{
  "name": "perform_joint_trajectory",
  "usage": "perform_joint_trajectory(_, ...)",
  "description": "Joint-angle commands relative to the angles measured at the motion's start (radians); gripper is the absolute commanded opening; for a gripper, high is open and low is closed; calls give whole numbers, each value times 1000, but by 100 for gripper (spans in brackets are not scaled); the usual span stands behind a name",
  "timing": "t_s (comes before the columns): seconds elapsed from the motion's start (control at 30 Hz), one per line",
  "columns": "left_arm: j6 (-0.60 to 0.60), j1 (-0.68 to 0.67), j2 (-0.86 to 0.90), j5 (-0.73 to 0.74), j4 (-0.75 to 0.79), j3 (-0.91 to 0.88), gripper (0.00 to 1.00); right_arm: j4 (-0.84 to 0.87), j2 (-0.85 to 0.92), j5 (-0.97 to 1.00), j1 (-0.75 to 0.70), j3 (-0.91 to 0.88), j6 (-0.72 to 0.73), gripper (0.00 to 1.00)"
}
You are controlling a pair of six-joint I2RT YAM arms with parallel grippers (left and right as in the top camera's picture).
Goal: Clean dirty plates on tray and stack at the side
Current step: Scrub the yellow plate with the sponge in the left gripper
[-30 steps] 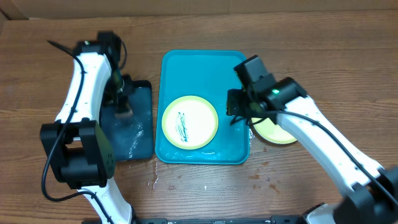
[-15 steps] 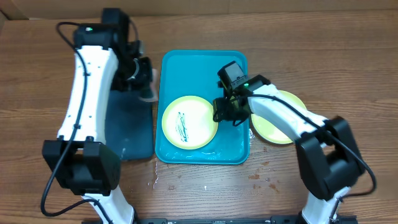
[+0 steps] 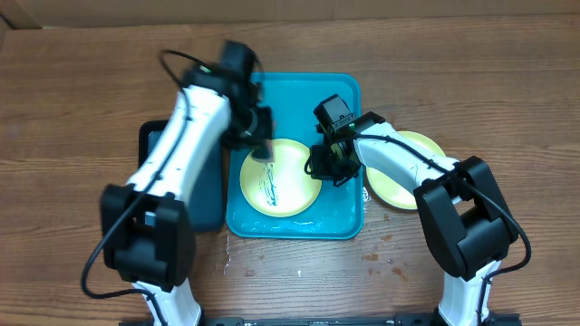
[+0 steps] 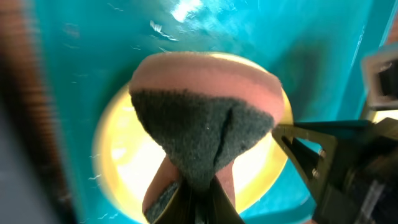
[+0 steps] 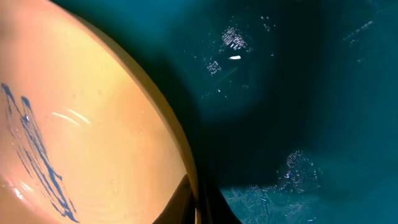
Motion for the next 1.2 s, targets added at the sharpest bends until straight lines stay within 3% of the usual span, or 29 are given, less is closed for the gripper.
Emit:
perform_joint_trajectory(0.0, -97, -82, -13, -14, 112, -131, 4, -3, 23, 30, 1, -3, 56, 4)
perform_joint_trajectory(0.23, -192, -131, -13, -35, 314, -338, 4, -28, 23, 30, 1, -3, 55, 4)
perform_joint_trajectory(0.4, -203, -100, -13, -309, 297, -386, 4, -28, 23, 30, 1, -3, 56, 4)
perform_joint_trajectory(0.53, -110, -82, -13, -515, 284, -390, 4, -32, 23, 30, 1, -3, 55, 4)
perform_joint_trajectory(0.7, -44, -53, -13, -546, 303, -390, 4, -36, 23, 30, 1, -3, 55, 4)
perform_joint_trajectory(0.83, -35, -35, -13, -360, 354, -390, 4, -36, 23, 30, 1, -3, 55, 4)
perform_joint_trajectory(1.07, -38, -81, 61, 404, 496, -390, 4, -35, 23, 30, 1, -3, 55, 4)
perform_joint_trajectory(1.17, -38, -120, 101, 484, 488, -390, 4, -36, 23, 30, 1, -3, 55, 4)
